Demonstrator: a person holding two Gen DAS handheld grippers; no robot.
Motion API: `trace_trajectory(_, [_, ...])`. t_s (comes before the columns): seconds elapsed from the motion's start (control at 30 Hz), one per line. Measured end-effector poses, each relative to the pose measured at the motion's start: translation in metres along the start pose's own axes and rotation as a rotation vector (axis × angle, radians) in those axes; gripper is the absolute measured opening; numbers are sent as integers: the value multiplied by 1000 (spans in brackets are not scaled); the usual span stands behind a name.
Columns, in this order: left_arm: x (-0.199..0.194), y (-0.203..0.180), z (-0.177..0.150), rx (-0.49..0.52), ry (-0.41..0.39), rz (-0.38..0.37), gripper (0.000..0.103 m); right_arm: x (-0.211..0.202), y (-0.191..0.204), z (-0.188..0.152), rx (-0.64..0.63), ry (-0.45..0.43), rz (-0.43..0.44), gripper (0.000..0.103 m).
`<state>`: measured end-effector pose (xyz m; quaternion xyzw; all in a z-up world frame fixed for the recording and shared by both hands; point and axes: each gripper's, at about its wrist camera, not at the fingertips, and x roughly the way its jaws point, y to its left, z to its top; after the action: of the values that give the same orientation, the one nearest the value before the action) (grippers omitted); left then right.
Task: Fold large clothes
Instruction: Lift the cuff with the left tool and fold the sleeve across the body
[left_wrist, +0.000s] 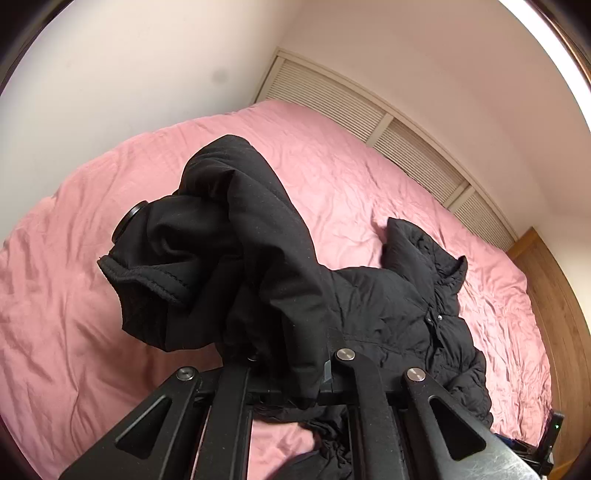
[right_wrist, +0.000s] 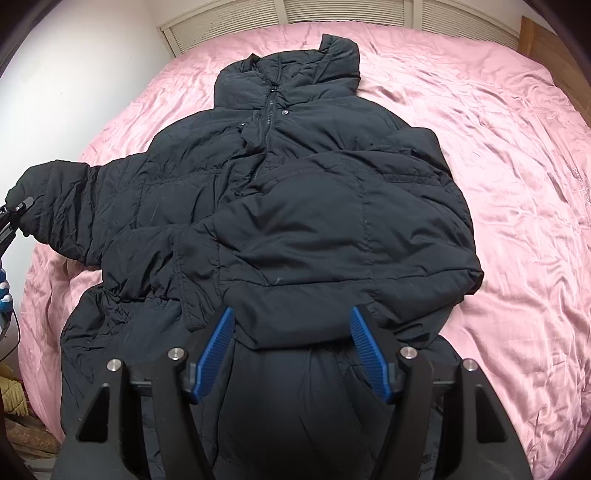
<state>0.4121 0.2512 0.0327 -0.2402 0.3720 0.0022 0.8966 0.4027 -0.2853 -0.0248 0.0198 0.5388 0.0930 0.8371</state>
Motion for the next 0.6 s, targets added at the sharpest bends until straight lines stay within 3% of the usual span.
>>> trace_trajectory(0.33, [27, -83, -42, 153, 119, -129, 7, -18, -42, -11, 65, -32, -6, 64])
trace_trajectory(0.6, [65, -125, -90, 247, 238, -151, 7, -26, -71, -26, 109, -33, -22, 64])
